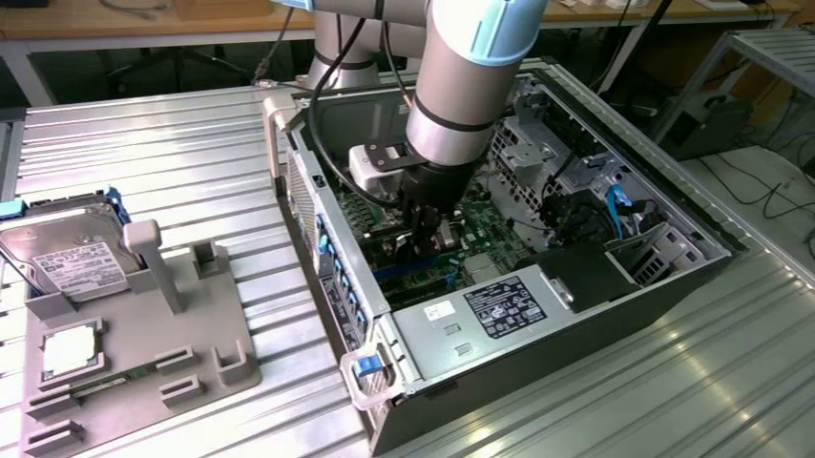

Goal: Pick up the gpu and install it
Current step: 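Insert the gpu into the slot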

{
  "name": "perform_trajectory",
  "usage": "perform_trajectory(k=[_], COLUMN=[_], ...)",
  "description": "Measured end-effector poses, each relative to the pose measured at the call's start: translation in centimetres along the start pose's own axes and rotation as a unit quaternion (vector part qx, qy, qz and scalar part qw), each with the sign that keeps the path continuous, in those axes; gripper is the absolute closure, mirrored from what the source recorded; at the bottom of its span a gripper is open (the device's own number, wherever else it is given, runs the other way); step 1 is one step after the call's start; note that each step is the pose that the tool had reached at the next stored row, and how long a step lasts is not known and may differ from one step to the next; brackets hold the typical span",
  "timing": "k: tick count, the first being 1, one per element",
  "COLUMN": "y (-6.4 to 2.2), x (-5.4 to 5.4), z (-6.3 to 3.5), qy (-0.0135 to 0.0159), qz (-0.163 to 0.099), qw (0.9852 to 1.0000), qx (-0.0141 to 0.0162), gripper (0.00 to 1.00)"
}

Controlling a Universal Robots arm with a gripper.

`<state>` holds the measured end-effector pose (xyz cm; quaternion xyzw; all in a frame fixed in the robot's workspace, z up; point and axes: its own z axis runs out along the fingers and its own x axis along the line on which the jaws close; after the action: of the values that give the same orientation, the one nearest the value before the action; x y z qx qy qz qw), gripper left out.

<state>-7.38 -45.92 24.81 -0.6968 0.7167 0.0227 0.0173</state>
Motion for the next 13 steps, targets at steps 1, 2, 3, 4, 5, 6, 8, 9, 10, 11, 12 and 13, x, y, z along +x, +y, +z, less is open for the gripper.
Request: perform_trajectory(k=[1, 2, 3, 4, 5, 6, 8, 9, 10, 11, 12, 13], y=[0.0, 0.0, 0.0, 0.0, 0.0, 0.0, -0.04, -0.06, -0.08, -0.13, -0.25, -0.32], x=[0.0, 0.0, 0.0, 0.0, 0.0, 0.0, 0.0, 0.0, 0.0, -0.01, -0.02, -0.02], z=[0.0, 0.0, 0.0, 0.0, 0.0, 0.0, 0.0, 0.0, 0.0, -0.01, -0.04, -0.04], qy=[0.0, 0.0, 0.0, 0.0, 0.0, 0.0, 0.0, 0.0001, 0.0001, 0.0003, 0.001, 0.0015], qz=[0.0, 0.0, 0.0, 0.0, 0.0, 0.0, 0.0, 0.0, 0.0, 0.0, 0.0, 0.0], qw=[1.0, 1.0, 1.0, 1.0, 1.0, 1.0, 1.0, 1.0, 1.0, 1.0, 1.0, 1.0], qx=[0.0, 0.0, 0.0, 0.0, 0.0, 0.0, -0.0002, -0.0003, -0.0002, -0.0003, -0.0004, -0.0005], gripper=[0.72, 0.72, 0.72, 0.72, 0.72, 0.72, 0.72, 0.72, 0.72, 0.72, 0.72, 0.72])
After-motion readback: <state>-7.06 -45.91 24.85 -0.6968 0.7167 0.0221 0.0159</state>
